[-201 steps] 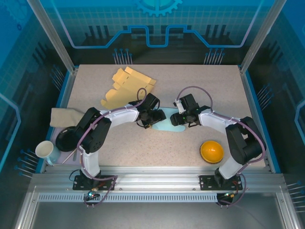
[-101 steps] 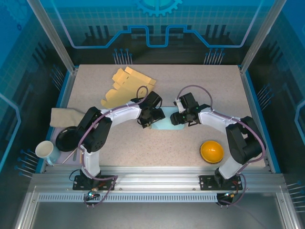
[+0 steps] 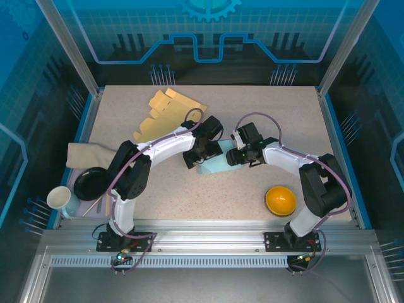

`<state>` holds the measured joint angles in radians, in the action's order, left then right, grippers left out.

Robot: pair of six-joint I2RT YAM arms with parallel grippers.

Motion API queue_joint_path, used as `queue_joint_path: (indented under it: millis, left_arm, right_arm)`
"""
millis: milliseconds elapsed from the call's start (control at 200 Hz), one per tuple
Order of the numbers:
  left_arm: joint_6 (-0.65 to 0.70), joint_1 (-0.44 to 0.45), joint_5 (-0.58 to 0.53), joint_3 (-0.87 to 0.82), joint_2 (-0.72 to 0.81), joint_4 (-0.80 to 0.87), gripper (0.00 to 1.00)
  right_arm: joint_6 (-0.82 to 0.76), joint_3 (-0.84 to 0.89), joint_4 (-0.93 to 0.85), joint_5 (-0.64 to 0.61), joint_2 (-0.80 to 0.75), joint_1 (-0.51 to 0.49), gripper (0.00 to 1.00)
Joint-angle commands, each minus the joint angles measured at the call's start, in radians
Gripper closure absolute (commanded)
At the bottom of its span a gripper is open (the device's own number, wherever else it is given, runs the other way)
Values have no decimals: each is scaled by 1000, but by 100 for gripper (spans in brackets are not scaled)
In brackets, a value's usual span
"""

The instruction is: Fold the paper box

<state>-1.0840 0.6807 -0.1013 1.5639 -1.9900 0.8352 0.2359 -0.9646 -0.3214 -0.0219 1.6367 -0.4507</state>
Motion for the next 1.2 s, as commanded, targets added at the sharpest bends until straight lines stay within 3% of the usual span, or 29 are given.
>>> queue_joint_path:
  millis: [0,175,490,1020,1190]
  left_arm:
    - [-41,-1,-10,-15,41,36,1]
    - [-109,-7,-15,-101,136,-107,1]
    - [-275,-12,-10,-156,124,-179,1]
    - [-347,-13,20,-222,96,-289,1]
    - [-346,-12,24,-186,64,-237,1]
  right_arm:
    - [19,-4,4,-6,-26,4,42]
    - [29,29,30,0,-46,-6,42]
    - [31,66,61,4,-48,-12,43]
    - [29,79,79,26,-44,-12,43]
    - [28,79,78,22,-46,-13,43]
